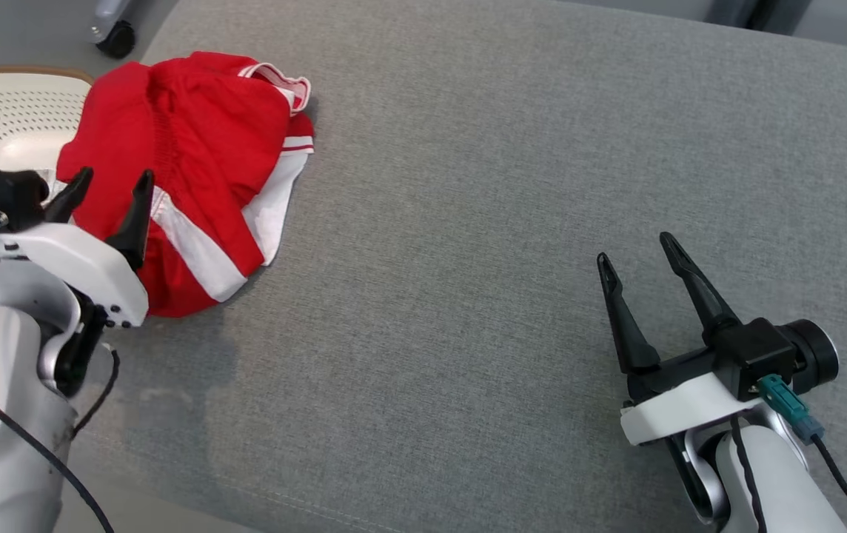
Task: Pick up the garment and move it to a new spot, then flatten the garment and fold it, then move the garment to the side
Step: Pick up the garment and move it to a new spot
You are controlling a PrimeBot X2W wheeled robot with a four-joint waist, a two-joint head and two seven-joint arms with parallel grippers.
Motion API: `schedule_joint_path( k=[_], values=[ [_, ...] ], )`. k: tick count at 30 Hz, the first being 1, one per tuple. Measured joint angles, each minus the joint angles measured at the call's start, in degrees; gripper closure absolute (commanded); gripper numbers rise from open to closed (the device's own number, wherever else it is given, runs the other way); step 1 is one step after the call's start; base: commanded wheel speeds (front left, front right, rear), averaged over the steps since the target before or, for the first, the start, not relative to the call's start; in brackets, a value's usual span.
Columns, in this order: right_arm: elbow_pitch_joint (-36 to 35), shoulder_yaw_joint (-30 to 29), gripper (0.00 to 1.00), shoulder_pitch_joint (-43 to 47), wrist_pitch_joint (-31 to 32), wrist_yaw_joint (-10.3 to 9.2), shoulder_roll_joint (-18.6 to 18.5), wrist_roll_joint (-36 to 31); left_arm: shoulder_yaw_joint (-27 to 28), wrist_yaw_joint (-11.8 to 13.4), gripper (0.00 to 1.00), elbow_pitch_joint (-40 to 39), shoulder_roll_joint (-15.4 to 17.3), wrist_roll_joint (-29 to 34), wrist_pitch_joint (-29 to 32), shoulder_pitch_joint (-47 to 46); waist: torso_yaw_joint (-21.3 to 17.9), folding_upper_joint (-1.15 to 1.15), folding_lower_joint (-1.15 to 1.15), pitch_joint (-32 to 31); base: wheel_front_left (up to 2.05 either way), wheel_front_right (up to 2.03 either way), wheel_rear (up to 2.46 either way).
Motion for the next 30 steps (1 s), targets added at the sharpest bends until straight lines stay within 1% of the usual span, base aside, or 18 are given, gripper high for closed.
schedule_joint_path(
  k=[1, 5, 13, 17, 21, 26, 27, 28, 29, 30],
  values=[
    [0.0, 0.2, 0.00, -0.4, 0.0, 0.00, -0.1, -0.1, -1.9, 0.0, 0.00, 1.9, 1.4, -2.6, 2.6, -2.8, -0.9, 0.00, 0.00, 0.9, 0.00, 0.00, 0.00],
    [0.0, 1.2, 0.00, -1.8, 0.0, 0.01, 0.0, -0.5, -3.6, 0.0, 0.00, 5.6, 4.0, -6.8, 5.0, -7.3, -2.5, 0.00, 0.00, 2.5, 0.00, 0.00, 0.00],
    [0.1, 1.3, 0.00, -4.0, 0.0, 0.01, 0.0, -0.6, -6.9, 0.0, 0.00, 11.8, 6.4, -16.7, 12.7, -14.2, -4.9, 0.00, 0.00, 6.2, 0.00, 0.00, 0.00],
    [0.0, 1.3, 0.00, -5.0, 0.0, 0.01, 0.0, -0.6, -8.7, 0.0, 0.00, 15.0, 8.6, -17.6, 14.4, -17.3, -5.7, 0.00, 0.00, 8.0, 0.00, 0.00, 0.00],
    [-0.1, 1.6, 0.00, -5.6, 0.0, 0.02, 0.0, -0.6, -10.1, 0.0, 0.00, 18.4, 8.9, -19.3, 16.2, -19.6, -6.4, 0.00, 0.00, 9.4, 0.00, 0.00, 0.00],
    [-0.1, 1.8, 0.00, -6.2, 0.0, 0.02, 0.0, -0.5, -10.5, 0.0, 0.00, 21.9, 9.0, -21.5, 17.0, -22.0, -7.2, 0.00, 0.00, 10.5, 0.00, 0.00, 0.00],
    [-0.1, 1.9, 0.00, -6.3, 0.0, 0.01, 0.0, -0.5, -11.0, 0.0, 0.18, 22.2, 8.9, -22.0, 17.4, -22.3, -7.3, 0.00, 0.00, 10.6, 0.00, 0.00, 0.00],
    [-0.1, 1.8, 0.00, -6.4, 0.0, 0.01, 0.0, -0.4, -11.5, 0.0, 0.55, 22.3, 8.9, -22.3, 17.6, -22.5, -7.3, 0.00, 0.00, 10.6, 0.00, 0.00, 0.00],
    [-0.1, 1.8, 0.00, -6.5, 0.0, 0.01, 0.0, -0.4, -11.8, 0.0, 0.98, 22.5, 8.8, -22.7, 17.8, -22.6, -7.4, 0.00, 0.00, 10.7, 0.00, 0.00, 0.00],
    [-0.1, 1.8, 0.00, -6.5, 0.0, 0.02, 0.0, -0.4, -12.2, 0.0, 1.00, 22.7, 8.7, -23.1, 17.8, -22.7, -7.4, 0.00, 0.00, 10.7, 0.00, 0.00, 0.00]
  ],
)
